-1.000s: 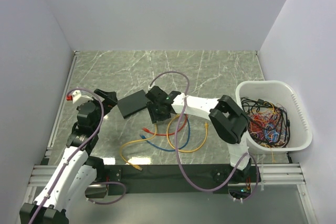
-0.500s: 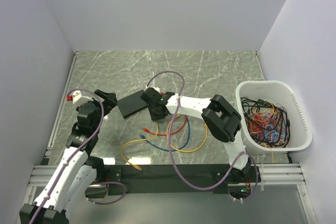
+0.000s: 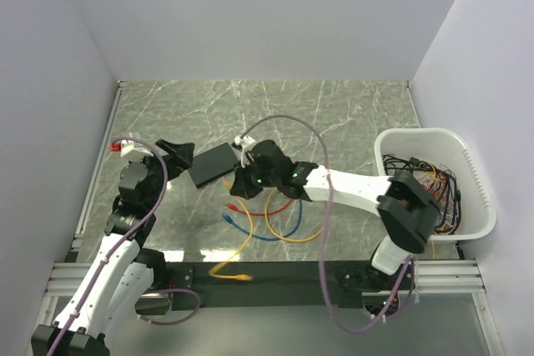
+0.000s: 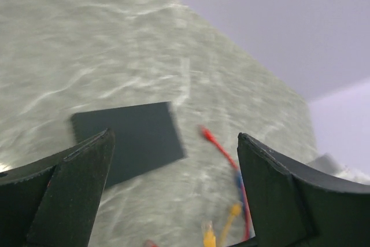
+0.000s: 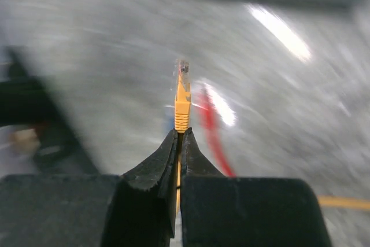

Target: Insert the plug into the switch port

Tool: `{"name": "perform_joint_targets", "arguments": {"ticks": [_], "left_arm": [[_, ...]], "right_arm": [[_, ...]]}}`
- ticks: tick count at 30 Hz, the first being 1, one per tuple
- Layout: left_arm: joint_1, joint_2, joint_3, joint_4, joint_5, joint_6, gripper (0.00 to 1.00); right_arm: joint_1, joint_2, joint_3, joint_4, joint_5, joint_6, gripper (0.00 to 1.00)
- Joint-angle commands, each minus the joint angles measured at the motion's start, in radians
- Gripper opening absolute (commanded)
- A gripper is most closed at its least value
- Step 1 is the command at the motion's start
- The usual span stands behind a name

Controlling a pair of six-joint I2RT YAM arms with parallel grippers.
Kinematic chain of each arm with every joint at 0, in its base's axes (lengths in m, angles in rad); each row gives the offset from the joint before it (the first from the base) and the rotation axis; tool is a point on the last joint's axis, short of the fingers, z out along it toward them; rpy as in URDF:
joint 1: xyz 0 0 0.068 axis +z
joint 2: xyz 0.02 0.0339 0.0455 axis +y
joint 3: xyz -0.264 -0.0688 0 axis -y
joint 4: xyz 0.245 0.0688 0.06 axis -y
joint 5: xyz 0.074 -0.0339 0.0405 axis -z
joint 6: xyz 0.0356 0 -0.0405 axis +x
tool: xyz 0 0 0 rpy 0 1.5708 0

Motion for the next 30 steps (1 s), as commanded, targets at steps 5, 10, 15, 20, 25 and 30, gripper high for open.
{"name": "perform_joint_targets", "arguments": {"ticks": [5,10,15,20,25,30], "left_arm": [[0.002,-0.016,0.054,0.308,0.430,0.021,0.92],[0.002,-0.013,0.084,0.347,0.533,-0.023,0.79],[0.002,-0.018,0.101,0.429,0.669,-0.088,0.69],[0.002,-0.044,0.124,0.485,0.753,-0.152,0.66],[0.002,-0.053,0.146,0.489,0.820,-0.171,0.64],[0.002,-0.050,0.132,0.520,0.857,-0.200,0.63]], "right_arm": [[-0.002,-0.189,0.038,0.174,-0.443,-0.069,0.00],[-0.008,-0.244,0.013,0.216,-0.537,-0.048,0.00],[-0.045,-0.272,-0.022,0.284,-0.612,0.011,0.00],[-0.146,-0.290,-0.090,0.517,-0.764,0.196,0.00],[-0.193,-0.301,-0.140,0.752,-0.851,0.354,0.00],[-0.196,-0.301,-0.139,0.837,-0.882,0.437,0.00]]}}
